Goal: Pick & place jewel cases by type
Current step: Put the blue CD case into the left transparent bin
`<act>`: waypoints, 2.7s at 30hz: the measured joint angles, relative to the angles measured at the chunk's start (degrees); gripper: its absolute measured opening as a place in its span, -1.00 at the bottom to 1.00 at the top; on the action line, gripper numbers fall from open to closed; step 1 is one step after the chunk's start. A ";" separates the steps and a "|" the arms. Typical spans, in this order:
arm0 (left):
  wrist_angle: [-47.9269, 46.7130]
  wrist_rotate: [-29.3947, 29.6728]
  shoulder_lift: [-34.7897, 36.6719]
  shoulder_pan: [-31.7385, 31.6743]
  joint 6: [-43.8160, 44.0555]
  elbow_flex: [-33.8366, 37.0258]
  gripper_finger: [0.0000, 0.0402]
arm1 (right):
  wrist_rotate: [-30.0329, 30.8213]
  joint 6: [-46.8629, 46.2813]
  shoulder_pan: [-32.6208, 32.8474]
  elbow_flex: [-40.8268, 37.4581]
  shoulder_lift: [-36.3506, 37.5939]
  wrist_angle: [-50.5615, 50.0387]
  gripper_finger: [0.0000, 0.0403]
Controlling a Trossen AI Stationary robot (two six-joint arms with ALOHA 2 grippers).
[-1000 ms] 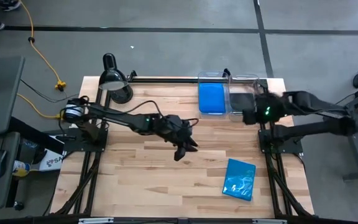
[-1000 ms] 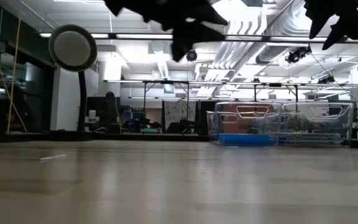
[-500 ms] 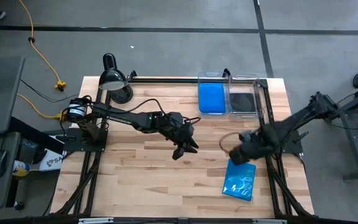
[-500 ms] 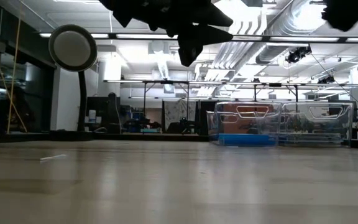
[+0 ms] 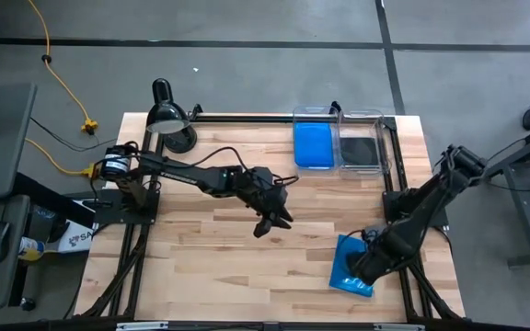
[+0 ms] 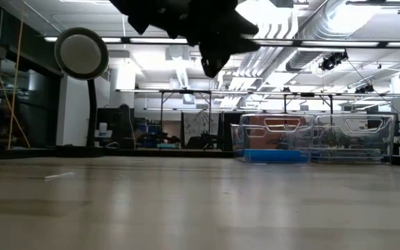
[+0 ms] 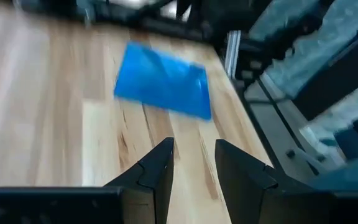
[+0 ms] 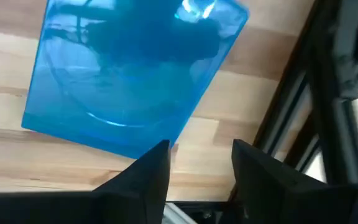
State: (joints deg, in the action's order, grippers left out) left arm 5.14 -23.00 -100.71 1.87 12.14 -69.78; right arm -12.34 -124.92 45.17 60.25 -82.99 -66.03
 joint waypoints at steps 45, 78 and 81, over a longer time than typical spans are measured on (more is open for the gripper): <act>-14.57 -1.63 -9.39 0.02 0.99 0.07 -0.42 | 14.54 6.82 -7.89 -21.76 -4.03 47.90 -0.85; -19.97 7.64 -9.83 6.21 41.14 0.09 -0.42 | 23.94 26.36 -18.27 -21.79 4.56 38.10 -0.39; -20.28 10.40 -9.83 6.99 47.29 0.09 -0.42 | 25.61 27.33 -18.26 -21.79 4.56 37.98 -0.14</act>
State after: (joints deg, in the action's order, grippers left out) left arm -15.14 -12.60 -110.54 8.86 59.42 -69.69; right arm 13.27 -97.59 26.91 38.46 -78.43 -28.05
